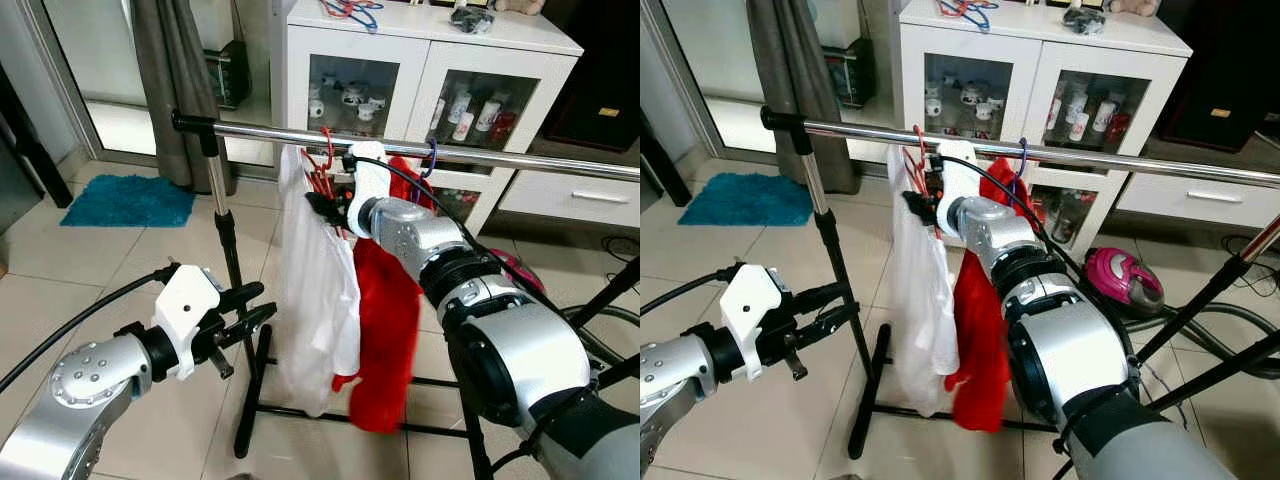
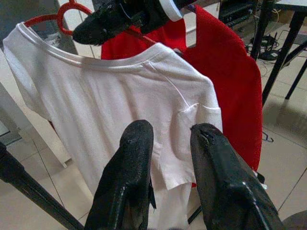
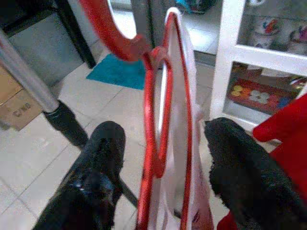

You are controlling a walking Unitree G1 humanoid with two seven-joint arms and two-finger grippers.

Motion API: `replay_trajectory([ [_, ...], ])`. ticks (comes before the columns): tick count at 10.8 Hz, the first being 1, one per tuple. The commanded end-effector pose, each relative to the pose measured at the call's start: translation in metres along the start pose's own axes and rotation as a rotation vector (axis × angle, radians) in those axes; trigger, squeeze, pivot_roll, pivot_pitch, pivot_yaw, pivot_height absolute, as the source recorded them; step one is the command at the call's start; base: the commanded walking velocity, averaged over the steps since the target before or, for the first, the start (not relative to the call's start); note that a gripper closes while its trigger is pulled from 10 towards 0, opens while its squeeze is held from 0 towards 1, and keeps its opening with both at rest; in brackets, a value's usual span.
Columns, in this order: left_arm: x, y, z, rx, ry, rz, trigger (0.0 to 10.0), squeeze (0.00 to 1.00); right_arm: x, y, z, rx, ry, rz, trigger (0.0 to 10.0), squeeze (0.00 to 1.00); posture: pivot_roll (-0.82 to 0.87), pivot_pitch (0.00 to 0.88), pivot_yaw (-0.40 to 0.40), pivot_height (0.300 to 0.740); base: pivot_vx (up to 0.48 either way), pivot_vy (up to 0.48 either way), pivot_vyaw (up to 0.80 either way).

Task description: Hang hanger

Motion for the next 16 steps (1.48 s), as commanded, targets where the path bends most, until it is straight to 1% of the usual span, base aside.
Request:
replay_trajectory([
  [1, 0.0016, -0.0028, -0.0007, -0.001, 0.005, 0.011, 10.0, 0.0, 0.0124, -0.0023, 0.0003, -0.013, 0.034, -0.028, 0.0, 0.0, 0.03, 0.0, -0.041, 0.74, 0.0, 0.0, 0.0],
  [6, 0.0032, -0.0026, -0.0003, 0.001, 0.005, 0.013, 10.0, 0.0, 0.0103, -0.0052, 0.0023, -0.033, 0.046, -0.071, 0.0, 0.0, 0.03, 0.0, -0.045, 0.74, 0.0, 0.0, 0.0],
  [10, 0.0035, -0.0023, -0.0005, 0.0, 0.004, 0.016, 10.0, 0.0, 0.0093, -0.0064, 0.0029, -0.033, 0.045, -0.082, 0.0, 0.0, 0.03, 0.0, -0.047, 0.74, 0.0, 0.0, 0.0],
  [13, 0.0047, -0.0034, 0.0018, 0.005, 0.01, 0.019, 10.0, 0.0, 0.0092, -0.0075, 0.0028, -0.008, 0.046, -0.089, 0.0, 0.0, 0.04, 0.0, -0.048, 0.74, 0.0, 0.0, 0.0],
  [15, 0.0051, -0.0031, 0.0036, 0.004, 0.015, 0.018, 10.0, 0.0, 0.0112, -0.0061, 0.0018, 0.009, 0.058, -0.085, 0.0, 0.0, 0.03, 0.0, -0.045, 0.74, 0.0, 0.0, 0.0],
  [16, 0.0075, -0.0035, 0.0062, 0.012, 0.033, 0.01, 10.0, 0.0, 0.0124, -0.0034, 0.0001, 0.032, 0.069, -0.096, 0.0, 0.0, 0.03, 0.0, -0.044, 0.74, 0.0, 0.0, 0.0],
])
Point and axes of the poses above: a point about 5 cm out from each wrist's last joint towards the gripper, its own z axis pointing out of the wrist towards the gripper, its own x axis along the axis of the wrist's last joint, y = z × x, the point moved 1 cm from there along z, pointing out of the wrist towards the gripper, and after that the axes turned 5 degrees about z, right-handed, at the moved point
